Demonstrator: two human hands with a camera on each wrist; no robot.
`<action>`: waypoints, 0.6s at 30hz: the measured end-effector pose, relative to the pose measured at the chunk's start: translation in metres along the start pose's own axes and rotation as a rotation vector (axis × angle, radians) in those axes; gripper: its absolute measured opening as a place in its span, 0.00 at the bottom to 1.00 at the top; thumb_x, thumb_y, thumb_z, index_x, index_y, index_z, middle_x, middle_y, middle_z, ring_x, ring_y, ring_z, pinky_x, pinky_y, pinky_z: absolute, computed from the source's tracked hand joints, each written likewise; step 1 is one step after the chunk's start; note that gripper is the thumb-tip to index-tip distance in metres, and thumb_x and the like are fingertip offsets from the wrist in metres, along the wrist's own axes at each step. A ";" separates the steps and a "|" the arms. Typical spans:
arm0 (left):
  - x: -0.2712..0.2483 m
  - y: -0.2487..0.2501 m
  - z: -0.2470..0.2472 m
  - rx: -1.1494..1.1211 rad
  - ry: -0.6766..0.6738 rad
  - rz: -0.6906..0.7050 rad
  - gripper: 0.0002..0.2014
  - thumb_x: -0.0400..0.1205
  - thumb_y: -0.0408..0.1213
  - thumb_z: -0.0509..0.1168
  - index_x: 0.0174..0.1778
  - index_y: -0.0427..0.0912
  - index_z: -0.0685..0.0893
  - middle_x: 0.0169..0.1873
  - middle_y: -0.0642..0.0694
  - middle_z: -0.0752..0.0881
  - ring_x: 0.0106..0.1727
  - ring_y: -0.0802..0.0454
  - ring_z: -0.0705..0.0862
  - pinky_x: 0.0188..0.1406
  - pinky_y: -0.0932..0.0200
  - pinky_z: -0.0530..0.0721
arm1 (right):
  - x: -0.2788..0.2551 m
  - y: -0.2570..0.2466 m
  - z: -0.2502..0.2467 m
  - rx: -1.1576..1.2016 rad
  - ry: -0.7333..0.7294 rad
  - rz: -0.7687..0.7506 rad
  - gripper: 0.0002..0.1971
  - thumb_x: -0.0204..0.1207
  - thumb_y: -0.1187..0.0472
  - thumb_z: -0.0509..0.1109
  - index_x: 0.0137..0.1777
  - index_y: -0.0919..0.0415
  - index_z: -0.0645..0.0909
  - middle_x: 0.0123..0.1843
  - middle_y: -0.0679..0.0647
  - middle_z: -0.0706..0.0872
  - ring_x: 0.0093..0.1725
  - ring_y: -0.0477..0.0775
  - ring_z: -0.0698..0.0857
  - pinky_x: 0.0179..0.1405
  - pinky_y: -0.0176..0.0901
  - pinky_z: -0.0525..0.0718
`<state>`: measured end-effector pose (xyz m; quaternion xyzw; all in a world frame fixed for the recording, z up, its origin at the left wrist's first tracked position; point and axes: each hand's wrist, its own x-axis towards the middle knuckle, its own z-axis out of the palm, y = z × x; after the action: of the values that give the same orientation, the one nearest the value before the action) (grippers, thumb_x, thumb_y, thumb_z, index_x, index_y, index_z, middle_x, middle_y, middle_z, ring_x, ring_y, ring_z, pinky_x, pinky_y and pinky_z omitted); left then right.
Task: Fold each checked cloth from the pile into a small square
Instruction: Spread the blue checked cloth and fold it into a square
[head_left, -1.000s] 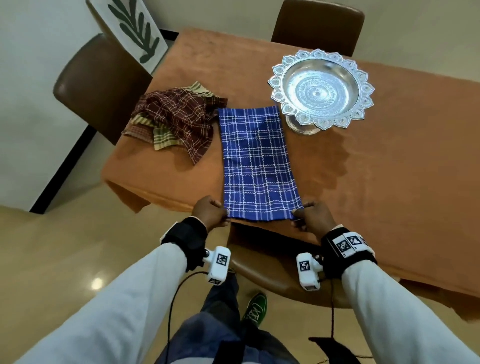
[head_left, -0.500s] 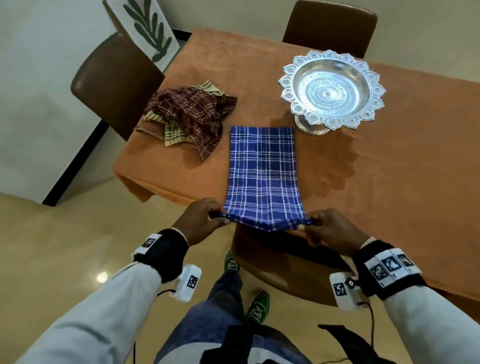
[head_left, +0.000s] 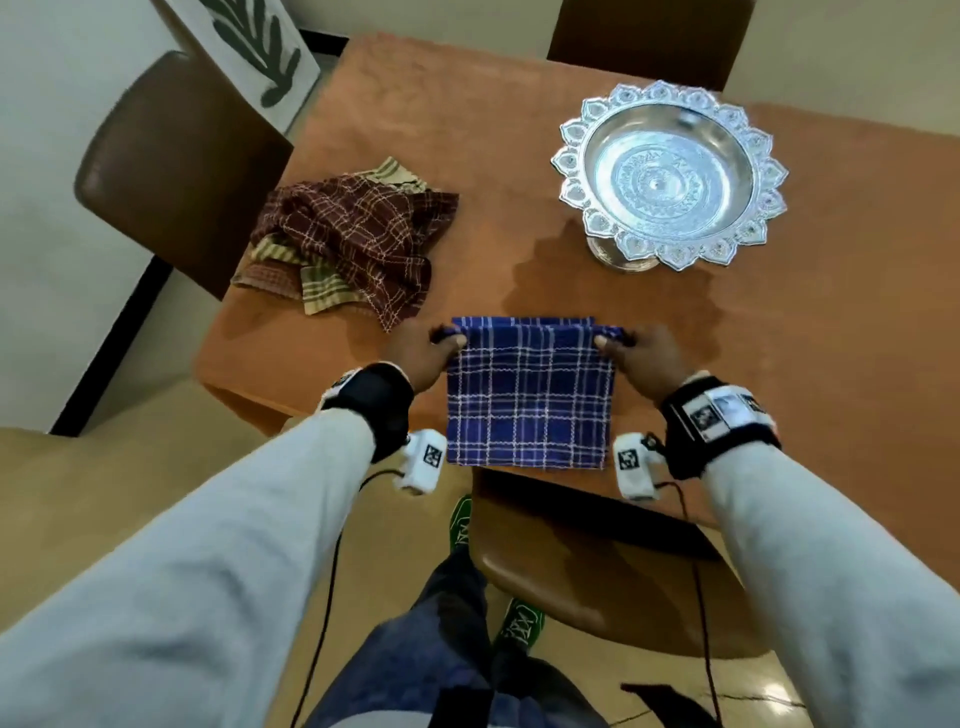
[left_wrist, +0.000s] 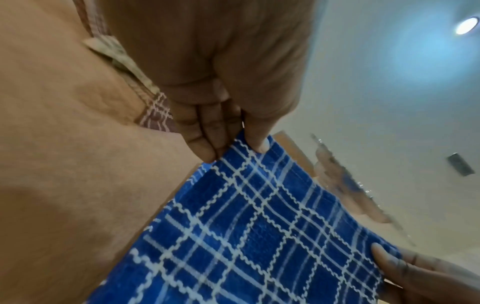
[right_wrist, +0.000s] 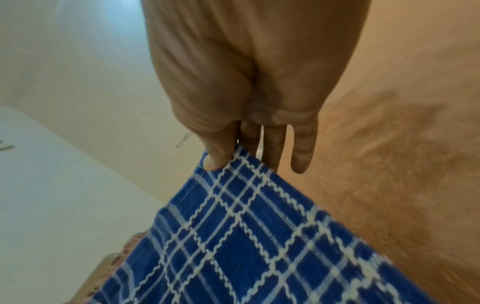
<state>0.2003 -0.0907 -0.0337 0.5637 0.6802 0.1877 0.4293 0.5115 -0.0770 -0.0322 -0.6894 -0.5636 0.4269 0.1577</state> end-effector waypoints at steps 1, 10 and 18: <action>0.015 0.000 0.005 0.078 0.005 -0.014 0.09 0.82 0.41 0.69 0.39 0.41 0.82 0.35 0.45 0.82 0.40 0.45 0.82 0.40 0.57 0.76 | 0.014 0.001 0.006 -0.057 0.037 -0.001 0.12 0.79 0.55 0.73 0.42 0.64 0.87 0.33 0.57 0.83 0.34 0.54 0.79 0.36 0.44 0.70; 0.083 -0.026 0.039 0.201 0.110 -0.161 0.09 0.79 0.43 0.72 0.37 0.43 0.83 0.36 0.45 0.82 0.38 0.46 0.79 0.38 0.59 0.69 | 0.079 0.020 0.043 -0.075 0.131 0.079 0.06 0.78 0.62 0.73 0.49 0.66 0.85 0.45 0.62 0.88 0.43 0.58 0.84 0.43 0.41 0.76; 0.080 -0.024 0.043 0.234 0.257 -0.126 0.11 0.81 0.42 0.67 0.53 0.39 0.80 0.53 0.39 0.82 0.54 0.39 0.82 0.49 0.51 0.78 | 0.070 0.011 0.055 -0.277 0.290 0.102 0.11 0.76 0.61 0.69 0.55 0.66 0.78 0.54 0.66 0.84 0.54 0.70 0.83 0.48 0.49 0.79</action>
<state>0.2204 -0.0330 -0.1054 0.5374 0.7806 0.1508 0.2813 0.4769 -0.0309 -0.1011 -0.7864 -0.5526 0.2490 0.1191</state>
